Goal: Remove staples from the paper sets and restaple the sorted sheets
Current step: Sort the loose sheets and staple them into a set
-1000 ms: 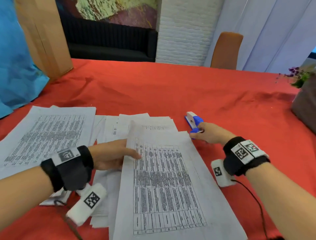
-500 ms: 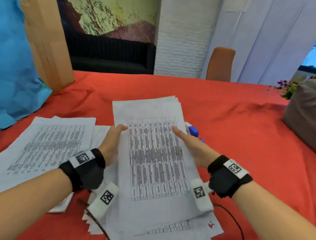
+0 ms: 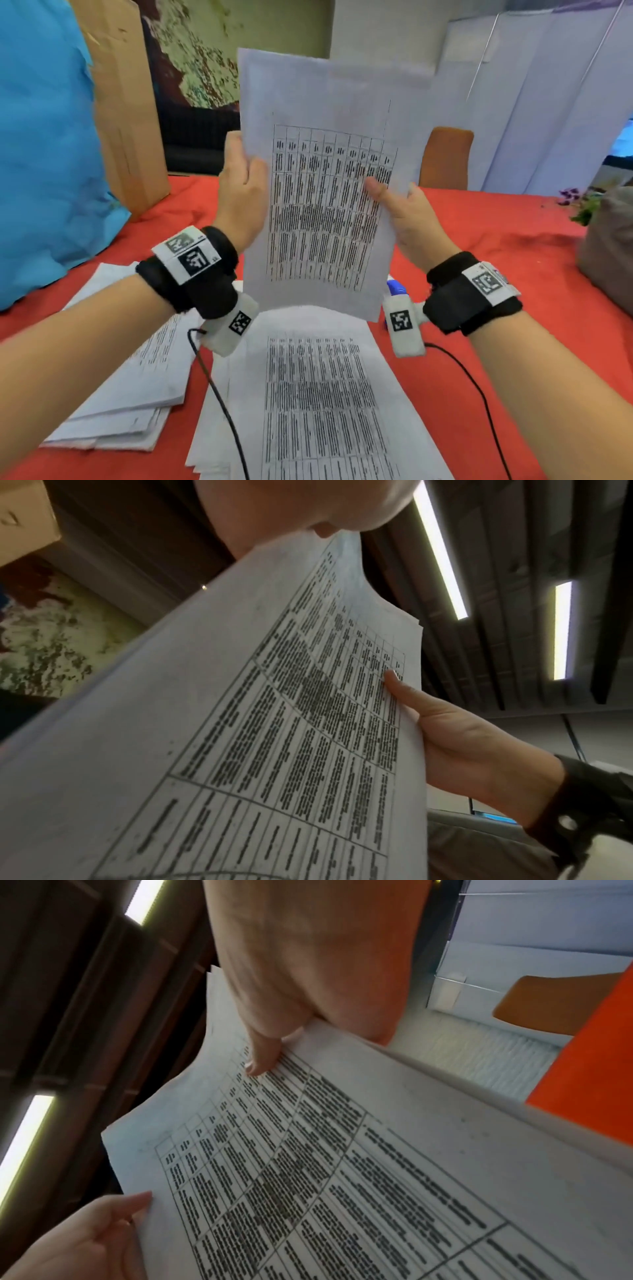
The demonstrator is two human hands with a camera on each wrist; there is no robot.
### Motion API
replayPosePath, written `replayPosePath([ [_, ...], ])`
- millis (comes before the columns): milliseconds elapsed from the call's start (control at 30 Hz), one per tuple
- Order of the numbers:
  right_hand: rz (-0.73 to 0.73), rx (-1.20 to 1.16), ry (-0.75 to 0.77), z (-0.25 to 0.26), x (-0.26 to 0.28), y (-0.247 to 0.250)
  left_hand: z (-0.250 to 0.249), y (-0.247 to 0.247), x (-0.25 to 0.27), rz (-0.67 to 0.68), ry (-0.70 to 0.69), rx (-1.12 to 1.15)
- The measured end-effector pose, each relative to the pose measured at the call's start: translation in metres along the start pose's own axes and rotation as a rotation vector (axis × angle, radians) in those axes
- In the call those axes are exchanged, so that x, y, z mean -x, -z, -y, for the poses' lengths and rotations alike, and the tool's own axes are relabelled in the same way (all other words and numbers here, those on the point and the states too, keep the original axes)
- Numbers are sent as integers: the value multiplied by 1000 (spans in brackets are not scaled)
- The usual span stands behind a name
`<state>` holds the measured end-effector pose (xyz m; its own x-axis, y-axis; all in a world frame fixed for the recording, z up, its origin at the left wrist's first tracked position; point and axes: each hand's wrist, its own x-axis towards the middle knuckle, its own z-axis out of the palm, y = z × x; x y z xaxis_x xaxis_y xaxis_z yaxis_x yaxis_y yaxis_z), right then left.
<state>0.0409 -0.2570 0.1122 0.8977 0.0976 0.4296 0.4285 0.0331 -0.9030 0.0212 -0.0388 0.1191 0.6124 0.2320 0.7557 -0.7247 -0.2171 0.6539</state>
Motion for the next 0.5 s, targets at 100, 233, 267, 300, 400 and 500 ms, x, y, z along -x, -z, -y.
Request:
replayPosePath([
  [100,53,24,-44,-14,11,5,18,5,19,1,89,-20],
  [233,61,-32,-92,-30,19,1,35,2,39,25,157,-81],
  [267,31,-37,-71,-26,17,-5,32,-2,36,32,116,-121],
  [300,-16,-46,-45,-20,14,-10,26,-6,31,33,57,-157],
  [400,-137,-78,53,1,-3,-18,13,-16,10,-62,-52,-169],
  [500,-145,7,76,1,-16,-12,11,-11,1,-82,-60,-135],
])
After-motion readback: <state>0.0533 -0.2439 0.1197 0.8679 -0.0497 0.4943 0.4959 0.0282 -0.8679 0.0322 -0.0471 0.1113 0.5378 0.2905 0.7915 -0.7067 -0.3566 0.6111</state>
